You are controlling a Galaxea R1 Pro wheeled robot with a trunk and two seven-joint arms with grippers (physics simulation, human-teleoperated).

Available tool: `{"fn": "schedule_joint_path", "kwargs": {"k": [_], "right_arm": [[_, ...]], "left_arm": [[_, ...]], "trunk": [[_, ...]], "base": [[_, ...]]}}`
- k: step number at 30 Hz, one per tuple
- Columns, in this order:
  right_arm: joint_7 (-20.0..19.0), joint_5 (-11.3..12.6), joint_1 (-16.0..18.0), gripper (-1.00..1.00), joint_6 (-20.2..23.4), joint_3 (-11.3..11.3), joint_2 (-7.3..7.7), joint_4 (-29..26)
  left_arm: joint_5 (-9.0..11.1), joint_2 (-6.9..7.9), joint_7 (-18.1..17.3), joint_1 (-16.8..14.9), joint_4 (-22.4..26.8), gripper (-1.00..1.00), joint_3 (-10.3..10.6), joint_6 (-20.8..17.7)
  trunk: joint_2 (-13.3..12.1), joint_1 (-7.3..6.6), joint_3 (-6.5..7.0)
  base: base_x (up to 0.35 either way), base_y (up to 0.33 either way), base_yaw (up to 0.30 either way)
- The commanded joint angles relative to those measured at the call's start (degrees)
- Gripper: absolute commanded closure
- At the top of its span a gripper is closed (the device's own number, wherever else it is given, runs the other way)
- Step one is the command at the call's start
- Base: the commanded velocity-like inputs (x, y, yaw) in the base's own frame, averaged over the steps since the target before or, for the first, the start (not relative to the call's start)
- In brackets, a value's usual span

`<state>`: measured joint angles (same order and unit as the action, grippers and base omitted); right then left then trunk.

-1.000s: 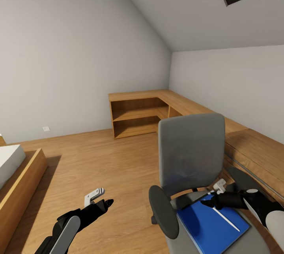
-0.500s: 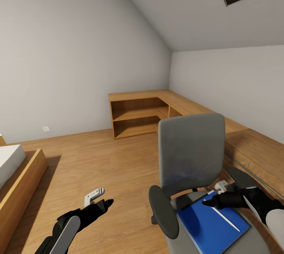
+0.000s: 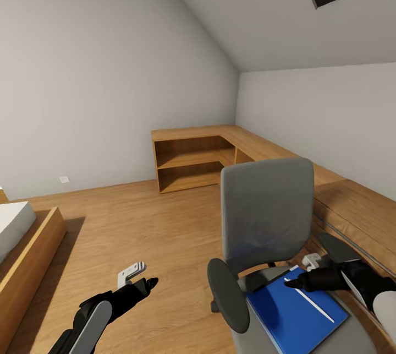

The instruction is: In the bedroom, organize the workspace by keeping the computer under the desk, ensuring the monitor is on the desk, placing the keyboard on the desk next to the monitor, placing the mouse on the desk next to the keyboard, moving the folder from the swivel chair onto the desk next to the mouse, stacking the notebook on top of the folder with the pen on top of the notebook, and positioning the swivel chair next to the desk.

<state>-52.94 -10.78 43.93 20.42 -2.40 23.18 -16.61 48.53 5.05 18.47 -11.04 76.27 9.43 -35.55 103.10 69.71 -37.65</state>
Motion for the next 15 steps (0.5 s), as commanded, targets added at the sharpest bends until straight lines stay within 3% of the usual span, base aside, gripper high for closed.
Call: {"fn": "schedule_joint_path", "kwargs": {"k": [1,15], "right_arm": [[-0.14,0.11,0.02,-1.00,0.53,-0.23,0.09,-0.13],[-0.16,0.06,0.02,-1.00,1.50,-0.26,0.55,-0.18]], "left_arm": [[0.60,0.05,0.57,-0.04,0.07,-1.00,0.13,-0.04],[0.60,0.05,0.54,-0.04,0.02,-1.00,0.14,-0.04]], "trunk": [[0.03,0.00,-0.06],[0.03,0.00,-0.06]], "base": [[0.000,0.000,0.000],[0.000,0.000,0.000]]}}
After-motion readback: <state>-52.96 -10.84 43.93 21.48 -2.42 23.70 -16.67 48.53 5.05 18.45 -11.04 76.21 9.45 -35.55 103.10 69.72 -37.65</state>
